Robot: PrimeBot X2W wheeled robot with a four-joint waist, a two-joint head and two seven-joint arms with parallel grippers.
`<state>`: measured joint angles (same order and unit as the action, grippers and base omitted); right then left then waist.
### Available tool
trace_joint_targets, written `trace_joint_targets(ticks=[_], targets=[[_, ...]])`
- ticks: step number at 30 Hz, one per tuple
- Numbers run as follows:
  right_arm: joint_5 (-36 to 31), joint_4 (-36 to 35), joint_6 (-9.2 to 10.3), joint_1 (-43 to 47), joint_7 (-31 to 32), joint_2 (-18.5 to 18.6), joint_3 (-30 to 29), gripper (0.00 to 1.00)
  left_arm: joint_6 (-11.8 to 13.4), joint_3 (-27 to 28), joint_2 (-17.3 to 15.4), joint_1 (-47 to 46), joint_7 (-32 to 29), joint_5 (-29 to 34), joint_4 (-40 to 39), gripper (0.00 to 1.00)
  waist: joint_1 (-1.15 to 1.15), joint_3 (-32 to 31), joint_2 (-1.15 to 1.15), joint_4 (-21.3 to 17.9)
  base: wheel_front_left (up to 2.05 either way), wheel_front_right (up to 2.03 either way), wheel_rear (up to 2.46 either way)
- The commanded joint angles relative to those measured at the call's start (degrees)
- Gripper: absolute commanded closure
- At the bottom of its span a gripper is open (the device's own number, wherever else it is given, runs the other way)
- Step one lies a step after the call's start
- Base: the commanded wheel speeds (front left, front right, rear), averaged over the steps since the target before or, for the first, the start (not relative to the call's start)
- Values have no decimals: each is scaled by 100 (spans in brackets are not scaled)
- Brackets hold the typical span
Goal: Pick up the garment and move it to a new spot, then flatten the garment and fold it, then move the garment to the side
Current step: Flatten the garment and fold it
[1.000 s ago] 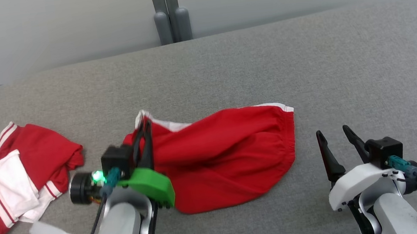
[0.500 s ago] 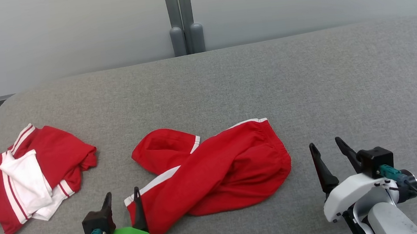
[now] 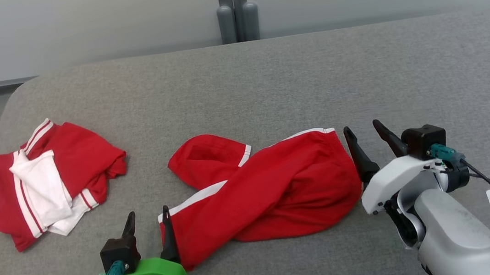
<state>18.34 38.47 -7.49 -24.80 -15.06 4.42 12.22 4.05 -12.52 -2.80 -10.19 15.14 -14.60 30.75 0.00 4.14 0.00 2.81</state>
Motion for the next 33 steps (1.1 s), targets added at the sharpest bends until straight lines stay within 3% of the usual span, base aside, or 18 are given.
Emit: trace_joint_targets(ticks=[1,11,22,23,24,25,26,27,33], targets=[[195,212,0,-167,2,37,37,0,45,-35,-19,-112,0,-33,-25,0,0,204,0,233,0,0,0],[1453,1273,-1,-833,357,139,356,0,95,-132,-17,-262,0,-76,-130,0,0,503,0,639,0,0,0],[2121,1665,0,-1119,244,320,794,1,143,-222,-18,-303,0,-122,-224,0,0,666,0,801,0,0,0],[2156,1686,0,-1148,227,335,843,9,149,-236,-18,-308,0,-128,-229,0,0,679,0,816,0,0,0],[2183,1703,0,-1179,220,348,881,24,147,-248,-18,-314,0,-137,-228,0,0,691,0,829,0,0,0],[2227,1725,0,-1219,215,367,928,44,148,-259,-18,-322,0,-143,-235,0,0,706,0,846,0,0,0],[2232,1731,-1,-1245,193,387,968,75,155,-267,-17,-327,0,-156,-237,0,0,716,0,859,0,0,0],[2263,1752,0,-1275,171,414,1010,100,164,-274,-17,-327,0,-172,-240,0,0,728,0,875,0,0,0],[2098,1779,0,-1598,20,712,1147,100,178,-320,-17,-357,0,-183,-260,0,0,812,0,950,0,0,0]])
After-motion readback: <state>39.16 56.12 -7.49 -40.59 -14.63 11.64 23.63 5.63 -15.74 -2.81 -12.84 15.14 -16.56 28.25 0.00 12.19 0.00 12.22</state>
